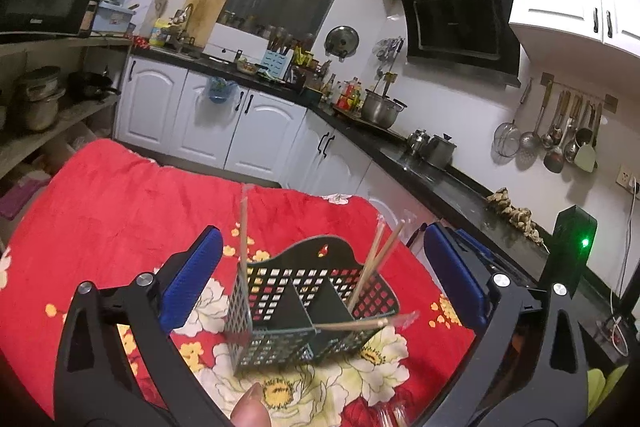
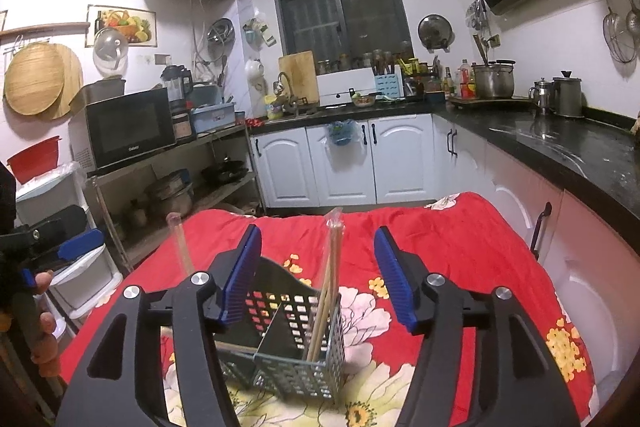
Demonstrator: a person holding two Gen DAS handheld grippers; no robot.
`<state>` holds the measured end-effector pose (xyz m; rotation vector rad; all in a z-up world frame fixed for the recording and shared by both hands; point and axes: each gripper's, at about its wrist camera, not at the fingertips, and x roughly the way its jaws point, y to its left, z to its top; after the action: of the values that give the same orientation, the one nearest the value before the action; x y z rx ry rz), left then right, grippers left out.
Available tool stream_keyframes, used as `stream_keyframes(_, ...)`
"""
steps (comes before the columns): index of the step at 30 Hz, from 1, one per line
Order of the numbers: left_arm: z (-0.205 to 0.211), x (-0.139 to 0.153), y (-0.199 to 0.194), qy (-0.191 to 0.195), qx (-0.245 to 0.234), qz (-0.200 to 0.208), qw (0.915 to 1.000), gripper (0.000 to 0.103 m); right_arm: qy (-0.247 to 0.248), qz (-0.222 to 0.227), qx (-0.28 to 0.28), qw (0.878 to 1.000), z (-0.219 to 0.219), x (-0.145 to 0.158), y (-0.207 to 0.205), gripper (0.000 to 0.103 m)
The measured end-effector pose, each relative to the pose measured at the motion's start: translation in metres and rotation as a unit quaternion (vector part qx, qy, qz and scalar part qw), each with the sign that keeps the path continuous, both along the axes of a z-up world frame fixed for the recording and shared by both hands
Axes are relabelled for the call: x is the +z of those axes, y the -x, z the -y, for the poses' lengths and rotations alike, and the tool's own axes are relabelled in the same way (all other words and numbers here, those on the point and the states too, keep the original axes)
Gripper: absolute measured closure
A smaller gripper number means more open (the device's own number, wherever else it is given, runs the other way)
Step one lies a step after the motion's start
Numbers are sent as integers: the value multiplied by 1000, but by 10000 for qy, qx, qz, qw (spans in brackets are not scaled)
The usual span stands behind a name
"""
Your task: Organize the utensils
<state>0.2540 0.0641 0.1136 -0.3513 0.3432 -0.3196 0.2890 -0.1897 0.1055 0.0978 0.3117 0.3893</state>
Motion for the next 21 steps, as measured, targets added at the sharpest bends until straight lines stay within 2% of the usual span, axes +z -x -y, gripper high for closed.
stream_keyframes(21, -4, -35, 26, 58, -4, -479, 9988, 10, 268, -483, 381, 9977, -9, -19, 38, 46)
